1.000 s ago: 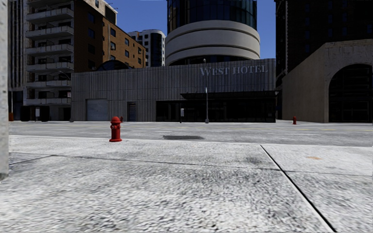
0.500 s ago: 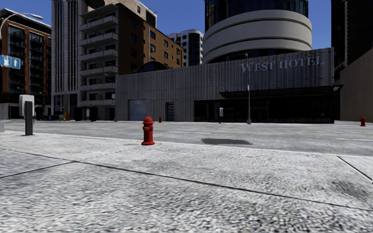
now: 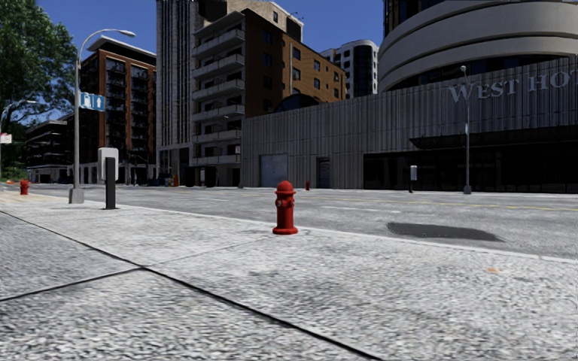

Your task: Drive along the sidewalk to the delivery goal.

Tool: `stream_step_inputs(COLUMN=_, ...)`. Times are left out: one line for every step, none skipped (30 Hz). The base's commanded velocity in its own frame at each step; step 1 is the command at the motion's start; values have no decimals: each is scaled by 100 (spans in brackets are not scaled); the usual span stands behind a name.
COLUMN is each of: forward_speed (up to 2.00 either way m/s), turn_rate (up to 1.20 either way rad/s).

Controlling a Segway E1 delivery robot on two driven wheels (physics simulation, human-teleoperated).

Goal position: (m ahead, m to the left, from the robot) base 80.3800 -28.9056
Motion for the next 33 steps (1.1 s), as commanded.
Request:
stream_step_inputs(forward_speed=200, turn_rate=54)
stream_step_inputs(forward_speed=200, turn_rate=54)
stream_step_inputs(forward_speed=200, turn_rate=54)
stream_step_inputs(forward_speed=200, turn_rate=54)
stream_step_inputs(forward_speed=200, turn_rate=54)
stream_step_inputs(forward_speed=200, turn_rate=54)
stream_step_inputs(forward_speed=200, turn_rate=54)
stream_step_inputs(forward_speed=200, turn_rate=54)
stream_step_inputs(forward_speed=200, turn_rate=54)
stream_step_inputs(forward_speed=200, turn_rate=54)
stream_step_inputs(forward_speed=200, turn_rate=54)
stream_step_inputs(forward_speed=200, turn_rate=54)
stream_step_inputs(forward_speed=200, turn_rate=54)
stream_step_inputs(forward_speed=200, turn_rate=54)
stream_step_inputs(forward_speed=200, turn_rate=54)
stream_step_inputs(forward_speed=200, turn_rate=54)
stream_step_inputs(forward_speed=200, turn_rate=54)
stream_step_inputs(forward_speed=200, turn_rate=54)
stream_step_inputs(forward_speed=200, turn_rate=54)
stream_step_inputs(forward_speed=200, turn_rate=54)
stream_step_inputs(forward_speed=200, turn_rate=54)
stream_step_inputs(forward_speed=200, turn_rate=54)
stream_step_inputs(forward_speed=200, turn_rate=54)
stream_step_inputs(forward_speed=200, turn_rate=54)
stream_step_inputs(forward_speed=200, turn_rate=54)
stream_step_inputs(forward_speed=200, turn_rate=54)
stream_step_inputs(forward_speed=200, turn_rate=54)
stream_step_inputs(forward_speed=200, turn_rate=54)
stream_step_inputs(forward_speed=200, turn_rate=54)
stream_step_inputs(forward_speed=200, turn_rate=54)
stream_step_inputs(forward_speed=200, turn_rate=54)
stream_step_inputs(forward_speed=200, turn_rate=54)
stream_step_inputs(forward_speed=200, turn_rate=54)
